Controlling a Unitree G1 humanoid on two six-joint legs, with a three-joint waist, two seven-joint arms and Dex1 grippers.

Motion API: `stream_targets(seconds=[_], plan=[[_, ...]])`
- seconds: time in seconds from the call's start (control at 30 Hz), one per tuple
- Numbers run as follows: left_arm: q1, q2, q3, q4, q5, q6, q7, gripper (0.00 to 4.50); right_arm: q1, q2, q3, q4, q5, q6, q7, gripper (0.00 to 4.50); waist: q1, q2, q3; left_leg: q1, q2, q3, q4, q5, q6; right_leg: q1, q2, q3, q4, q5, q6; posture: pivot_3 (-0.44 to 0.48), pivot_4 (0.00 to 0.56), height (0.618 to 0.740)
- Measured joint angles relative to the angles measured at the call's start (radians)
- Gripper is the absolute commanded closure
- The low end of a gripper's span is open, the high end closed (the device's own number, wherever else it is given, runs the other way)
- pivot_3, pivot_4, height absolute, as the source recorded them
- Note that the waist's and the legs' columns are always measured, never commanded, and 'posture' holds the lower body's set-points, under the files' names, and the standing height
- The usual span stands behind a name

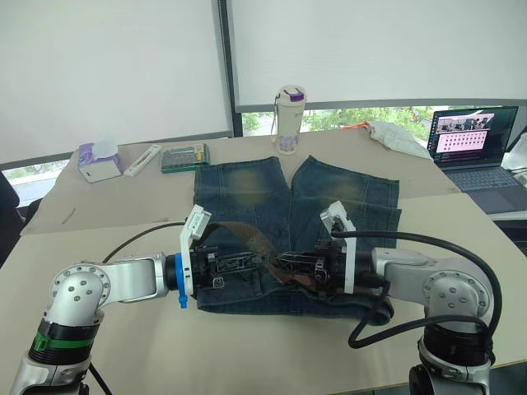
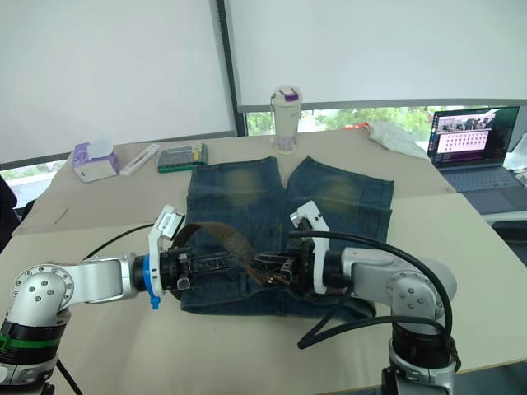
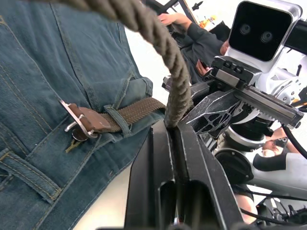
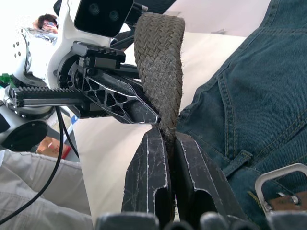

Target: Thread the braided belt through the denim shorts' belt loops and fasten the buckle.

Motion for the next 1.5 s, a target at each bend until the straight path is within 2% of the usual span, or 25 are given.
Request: stream_targets(seconds=[0.13, 0.4, 0.57, 0.73, 0.93, 1.07, 1.3, 1.37, 1.43, 1.5], plan=[[-0.011, 0.017, -0.015, 0.001, 0.036, 0.018, -0.048, 4.48, 0.006, -0.025, 0.017, 0.000, 0.011, -0.005, 0.007, 4.50, 0.000, 0.000, 0.000, 0.000, 0.000, 0.000, 0.000, 0.000, 0.000, 0.000, 0.000, 0.000, 0.000, 0.000, 0.000, 0.000, 0.150, 0.740], [-0.077, 0.029, -0.025, 0.013, 0.064, 0.044, -0.151, 1.85, 0.008, -0.058, 0.073, -0.001, 0.040, -0.013, 0.019, 4.50, 0.000, 0.000, 0.000, 0.000, 0.000, 0.000, 0.000, 0.000, 0.000, 0.001, 0.000, -0.001, 0.000, 0.000, 0.000, 0.000, 0.150, 0.740], [-0.091, 0.029, -0.038, 0.024, 0.083, 0.050, -0.182, 1.85, 0.009, -0.079, 0.090, -0.001, 0.048, -0.033, 0.019, 4.50, -0.001, 0.000, 0.000, 0.000, 0.000, 0.000, 0.000, 0.000, 0.000, 0.000, 0.000, -0.001, -0.001, 0.000, 0.000, 0.000, 0.150, 0.740], [-0.091, 0.049, -0.040, 0.025, 0.112, 0.082, -0.218, 3.31, 0.009, -0.087, 0.092, -0.001, 0.062, -0.046, 0.019, 4.50, -0.001, 0.000, 0.000, 0.000, 0.000, 0.000, 0.000, 0.000, 0.000, 0.000, 0.000, -0.001, -0.001, 0.000, 0.000, 0.000, 0.150, 0.740], [-0.085, 0.063, -0.041, 0.021, 0.127, 0.093, -0.248, 3.31, 0.010, -0.109, 0.105, -0.001, 0.083, -0.060, 0.021, 4.50, 0.001, 0.000, 0.000, 0.000, 0.000, 0.000, 0.000, 0.000, 0.001, 0.001, 0.000, -0.001, -0.001, 0.000, 0.000, 0.000, 0.150, 0.740], [-0.085, 0.063, -0.042, 0.021, 0.148, 0.099, -0.252, 4.47, 0.010, -0.126, 0.117, -0.001, 0.088, -0.075, 0.029, 4.50, 0.000, 0.000, 0.001, 0.000, 0.000, 0.000, 0.000, 0.000, 0.001, 0.001, 0.000, -0.001, -0.001, 0.000, 0.000, 0.000, 0.150, 0.740], [-0.078, 0.052, -0.040, 0.021, 0.157, 0.103, -0.252, 4.47, 0.010, -0.147, 0.132, -0.001, 0.087, -0.092, 0.034, 4.50, 0.001, 0.000, 0.001, 0.000, 0.000, 0.000, 0.000, 0.000, 0.001, 0.001, 0.000, -0.001, -0.001, 0.000, 0.000, 0.000, 0.150, 0.740], [-0.060, 0.046, -0.033, 0.021, 0.152, 0.094, -0.237, 4.50, 0.017, -0.153, 0.153, -0.004, 0.065, -0.123, 0.040, 3.63, 0.000, 0.000, 0.001, 0.000, 0.000, 0.000, 0.000, 0.000, 0.001, 0.001, 0.000, 0.000, -0.001, 0.000, 0.000, 0.000, 0.150, 0.740], [-0.018, 0.042, -0.024, 0.028, 0.133, 0.084, -0.185, 4.50, 0.031, -0.179, 0.186, -0.028, -0.014, -0.217, 0.068, 2.96, 0.000, 0.000, 0.001, 0.000, 0.000, 0.000, 0.000, 0.000, 0.001, 0.000, 0.000, 0.000, 0.000, 0.000, 0.001, 0.000, 0.150, 0.740], [0.048, 0.040, 0.005, 0.066, 0.083, 0.065, -0.084, 4.50, 0.048, -0.286, 0.294, -0.075, -0.183, -0.363, 0.100, 2.33, 0.000, 0.000, 0.001, 0.001, 0.000, 0.000, 0.000, 0.000, 0.001, 0.000, 0.000, 0.000, 0.000, -0.002, 0.003, 0.000, 0.150, 0.740]])
